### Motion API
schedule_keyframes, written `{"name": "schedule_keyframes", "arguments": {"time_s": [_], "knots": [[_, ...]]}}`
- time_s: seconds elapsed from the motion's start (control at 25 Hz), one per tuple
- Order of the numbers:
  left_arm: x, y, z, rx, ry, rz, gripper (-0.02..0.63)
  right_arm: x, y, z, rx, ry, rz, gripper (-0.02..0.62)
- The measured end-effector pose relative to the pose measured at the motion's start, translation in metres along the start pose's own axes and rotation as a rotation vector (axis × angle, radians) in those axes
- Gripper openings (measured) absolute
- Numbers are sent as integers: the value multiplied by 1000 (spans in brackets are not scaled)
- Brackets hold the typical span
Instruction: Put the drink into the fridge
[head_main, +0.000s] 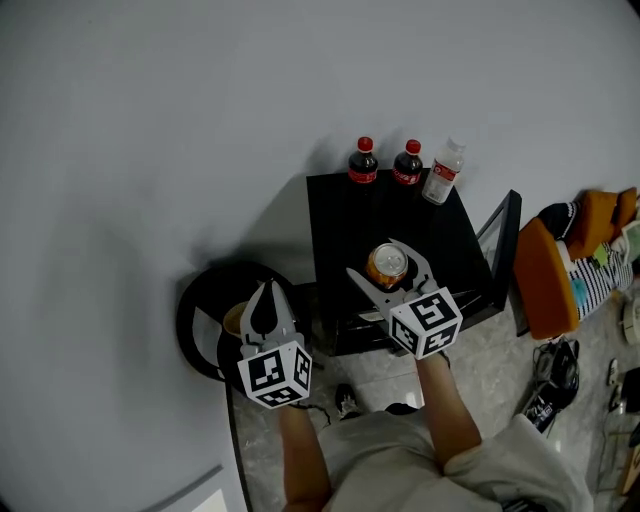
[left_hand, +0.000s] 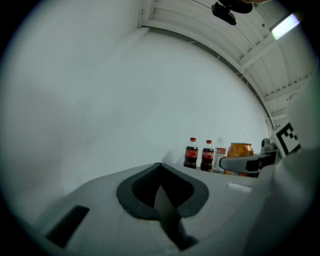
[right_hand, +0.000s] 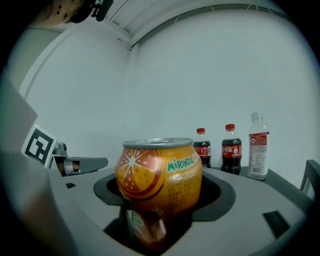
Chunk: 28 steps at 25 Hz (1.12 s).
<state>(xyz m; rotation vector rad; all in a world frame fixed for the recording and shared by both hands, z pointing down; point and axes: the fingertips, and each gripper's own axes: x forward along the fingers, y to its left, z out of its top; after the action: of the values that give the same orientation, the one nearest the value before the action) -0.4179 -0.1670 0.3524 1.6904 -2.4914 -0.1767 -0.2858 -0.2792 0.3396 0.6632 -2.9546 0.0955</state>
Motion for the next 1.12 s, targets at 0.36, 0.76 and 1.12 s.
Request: {"name": "schedule_keyframes", "arguments": {"time_s": [0.36, 0.76, 1.12], "knots": [[-41, -88, -31, 35, 35, -69, 9, -93, -20, -8, 31, -57, -22, 348], [-113, -161, -171, -30, 191, -83, 9, -158, -13, -106, 38, 11, 57, 348], [-134, -184, -267, 9, 255, -89, 9, -142, -59, -272, 88, 82, -77, 348]]}}
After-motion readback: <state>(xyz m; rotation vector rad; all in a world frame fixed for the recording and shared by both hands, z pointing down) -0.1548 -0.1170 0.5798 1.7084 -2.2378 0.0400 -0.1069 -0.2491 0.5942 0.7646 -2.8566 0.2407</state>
